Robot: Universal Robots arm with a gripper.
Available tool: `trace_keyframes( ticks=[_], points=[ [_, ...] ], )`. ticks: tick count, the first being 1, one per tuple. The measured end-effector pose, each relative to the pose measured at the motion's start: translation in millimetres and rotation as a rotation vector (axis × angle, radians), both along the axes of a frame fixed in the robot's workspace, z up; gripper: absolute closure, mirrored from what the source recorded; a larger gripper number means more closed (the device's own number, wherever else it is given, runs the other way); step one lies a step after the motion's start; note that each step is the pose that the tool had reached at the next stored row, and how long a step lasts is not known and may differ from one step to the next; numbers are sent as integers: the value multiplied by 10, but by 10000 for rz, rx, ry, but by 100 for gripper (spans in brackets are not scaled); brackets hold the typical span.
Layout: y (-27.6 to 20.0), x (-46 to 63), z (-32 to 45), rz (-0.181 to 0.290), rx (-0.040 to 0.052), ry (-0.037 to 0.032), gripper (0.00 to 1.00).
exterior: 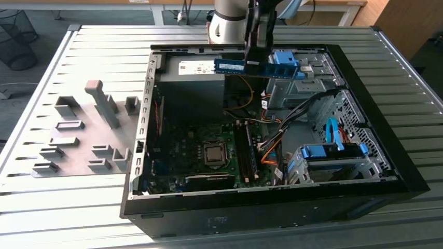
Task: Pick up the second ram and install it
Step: 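Insert the second ram into the second slot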
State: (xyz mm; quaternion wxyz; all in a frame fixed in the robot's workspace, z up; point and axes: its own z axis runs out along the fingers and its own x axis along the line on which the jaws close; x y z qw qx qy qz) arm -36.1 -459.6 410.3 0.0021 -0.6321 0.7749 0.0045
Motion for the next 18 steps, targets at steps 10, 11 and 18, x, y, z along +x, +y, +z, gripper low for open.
trace_keyframes(
  ticks=[10, 11, 18],
  points=[
    [0, 0, -30, -1815, -14, 0, 86],
    [0, 0, -33, -1994, -16, 0, 86],
    [0, 0, -55, -3256, -25, 0, 86]
  ],
)
